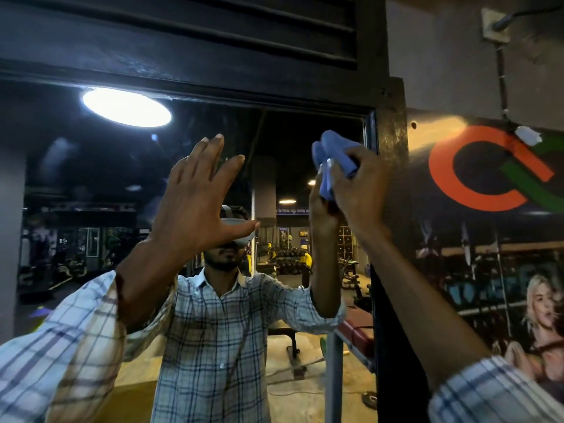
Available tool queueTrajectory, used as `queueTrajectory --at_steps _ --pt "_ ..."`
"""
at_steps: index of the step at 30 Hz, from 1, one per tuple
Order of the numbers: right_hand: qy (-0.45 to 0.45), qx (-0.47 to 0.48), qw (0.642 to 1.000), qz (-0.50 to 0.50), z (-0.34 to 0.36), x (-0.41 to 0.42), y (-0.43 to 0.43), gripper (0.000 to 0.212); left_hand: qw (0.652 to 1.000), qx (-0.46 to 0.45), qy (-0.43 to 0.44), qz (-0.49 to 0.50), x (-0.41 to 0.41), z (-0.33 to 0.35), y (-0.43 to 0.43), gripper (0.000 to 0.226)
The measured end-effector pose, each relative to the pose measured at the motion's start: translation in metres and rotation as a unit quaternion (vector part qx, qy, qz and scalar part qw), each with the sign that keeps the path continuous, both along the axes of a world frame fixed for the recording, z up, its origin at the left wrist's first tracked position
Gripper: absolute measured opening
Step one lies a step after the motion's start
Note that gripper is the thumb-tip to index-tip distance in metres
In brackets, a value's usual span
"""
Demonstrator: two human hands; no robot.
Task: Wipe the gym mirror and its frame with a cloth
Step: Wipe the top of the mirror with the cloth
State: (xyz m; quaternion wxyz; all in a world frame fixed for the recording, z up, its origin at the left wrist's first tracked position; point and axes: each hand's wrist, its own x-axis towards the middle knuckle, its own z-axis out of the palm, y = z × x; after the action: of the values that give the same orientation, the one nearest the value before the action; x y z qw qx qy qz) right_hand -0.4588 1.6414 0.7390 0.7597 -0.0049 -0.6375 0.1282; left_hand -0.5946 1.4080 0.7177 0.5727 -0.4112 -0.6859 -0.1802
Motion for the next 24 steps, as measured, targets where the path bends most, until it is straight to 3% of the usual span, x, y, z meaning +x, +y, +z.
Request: queueTrajectory --at_steps 4,7,9,12,13,14,17,18,20,22,24 --pt "-0.164 0.105 0.981 -0.006 -0.034 -0.001 -0.008 0.03 1.0 0.002 0.001 -0.002 0.0 0.0 0.001 0.11" --pt "-0.029 -0.024 0.999 0.04 -0.039 0.016 0.01 0.024 1.0 0.007 -0.001 -0.009 0.0 -0.001 0.001 0.109" --pt "-0.015 -0.04 0.999 0.015 -0.055 0.014 0.003 0.021 1.0 0.006 -0.001 -0.01 0.001 -0.002 0.002 0.109" --pt "-0.198 0.109 0.974 0.019 -0.092 0.009 -0.013 0.026 1.0 0.011 -0.007 -0.012 0.001 -0.003 0.003 0.108" --pt "-0.216 0.126 0.968 0.017 -0.096 0.013 -0.007 0.028 1.0 0.011 -0.006 -0.014 0.002 -0.004 0.003 0.108" --pt "-0.195 0.1 0.975 0.019 -0.095 0.018 0.0 0.027 1.0 0.011 -0.006 -0.016 0.002 -0.005 0.003 0.108" --pt "-0.015 -0.071 0.997 0.024 -0.098 0.023 0.011 0.021 1.0 0.008 -0.009 -0.021 0.003 -0.006 0.001 0.106" --pt "-0.011 -0.087 0.996 0.026 -0.106 0.017 0.003 0.022 1.0 0.008 -0.009 -0.022 0.003 -0.006 0.0 0.106" --pt "-0.13 0.018 0.99 0.043 -0.134 0.003 -0.021 0.025 1.0 0.008 -0.009 -0.025 0.003 -0.006 -0.001 0.104" --pt "-0.252 0.165 0.953 0.032 -0.152 -0.001 -0.027 0.023 1.0 0.009 -0.009 -0.025 0.002 -0.007 -0.005 0.102" --pt "-0.229 0.148 0.962 0.023 -0.139 0.005 -0.014 0.025 1.0 0.008 -0.013 -0.017 -0.001 -0.008 -0.01 0.102"
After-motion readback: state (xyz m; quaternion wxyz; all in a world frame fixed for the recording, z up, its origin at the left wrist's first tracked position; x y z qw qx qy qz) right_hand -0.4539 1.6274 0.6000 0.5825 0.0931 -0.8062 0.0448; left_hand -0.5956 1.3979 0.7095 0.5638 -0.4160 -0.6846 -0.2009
